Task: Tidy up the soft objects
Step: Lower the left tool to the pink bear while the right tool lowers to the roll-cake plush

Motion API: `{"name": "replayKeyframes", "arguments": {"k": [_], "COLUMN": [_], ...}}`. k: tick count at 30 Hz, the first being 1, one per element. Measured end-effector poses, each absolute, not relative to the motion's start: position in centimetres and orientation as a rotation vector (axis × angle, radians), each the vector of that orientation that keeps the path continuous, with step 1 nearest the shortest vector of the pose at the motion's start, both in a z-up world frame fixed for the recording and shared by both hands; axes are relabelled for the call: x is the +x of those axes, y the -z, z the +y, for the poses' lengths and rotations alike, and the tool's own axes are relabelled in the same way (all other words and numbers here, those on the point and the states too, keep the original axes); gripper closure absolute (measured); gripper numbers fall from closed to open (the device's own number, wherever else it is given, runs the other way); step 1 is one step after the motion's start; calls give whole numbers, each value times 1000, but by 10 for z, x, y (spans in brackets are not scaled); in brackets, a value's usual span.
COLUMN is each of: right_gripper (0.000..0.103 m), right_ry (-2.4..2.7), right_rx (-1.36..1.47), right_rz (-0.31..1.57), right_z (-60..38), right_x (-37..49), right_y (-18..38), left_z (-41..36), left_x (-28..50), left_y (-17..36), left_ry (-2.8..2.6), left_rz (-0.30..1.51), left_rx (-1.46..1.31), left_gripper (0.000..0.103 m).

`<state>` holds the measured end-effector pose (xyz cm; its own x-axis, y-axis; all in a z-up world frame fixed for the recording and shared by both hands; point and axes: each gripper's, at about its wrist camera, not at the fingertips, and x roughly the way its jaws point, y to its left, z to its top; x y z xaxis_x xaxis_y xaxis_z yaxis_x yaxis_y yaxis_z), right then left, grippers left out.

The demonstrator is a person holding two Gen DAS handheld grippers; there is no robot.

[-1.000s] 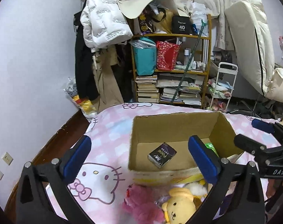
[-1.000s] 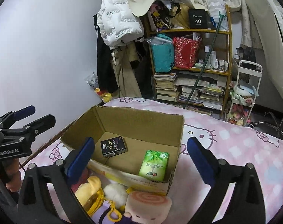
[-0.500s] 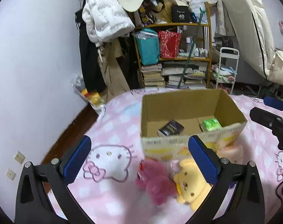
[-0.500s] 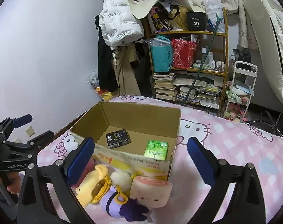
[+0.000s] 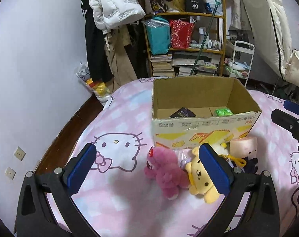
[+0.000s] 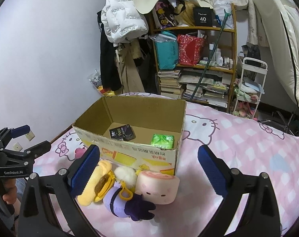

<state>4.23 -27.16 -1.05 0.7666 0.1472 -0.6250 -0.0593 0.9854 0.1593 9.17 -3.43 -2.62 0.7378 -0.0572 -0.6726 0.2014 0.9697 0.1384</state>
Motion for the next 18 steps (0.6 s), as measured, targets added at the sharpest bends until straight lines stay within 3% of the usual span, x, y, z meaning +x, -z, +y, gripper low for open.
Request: {"name": "replayKeyframes", "arguments": {"k": [18], "right_gripper": [0], "right_ry": [-102], "right_rx": [157], "right_rz": [770], "right_z": [-278], "right_x": [57], "right_y": [48], "left_z": [-24], "left_x": [126], "left_y": [65], "left_ry": [124], "left_rz": [849], "left_rx": [160], "left_gripper": [1]}}
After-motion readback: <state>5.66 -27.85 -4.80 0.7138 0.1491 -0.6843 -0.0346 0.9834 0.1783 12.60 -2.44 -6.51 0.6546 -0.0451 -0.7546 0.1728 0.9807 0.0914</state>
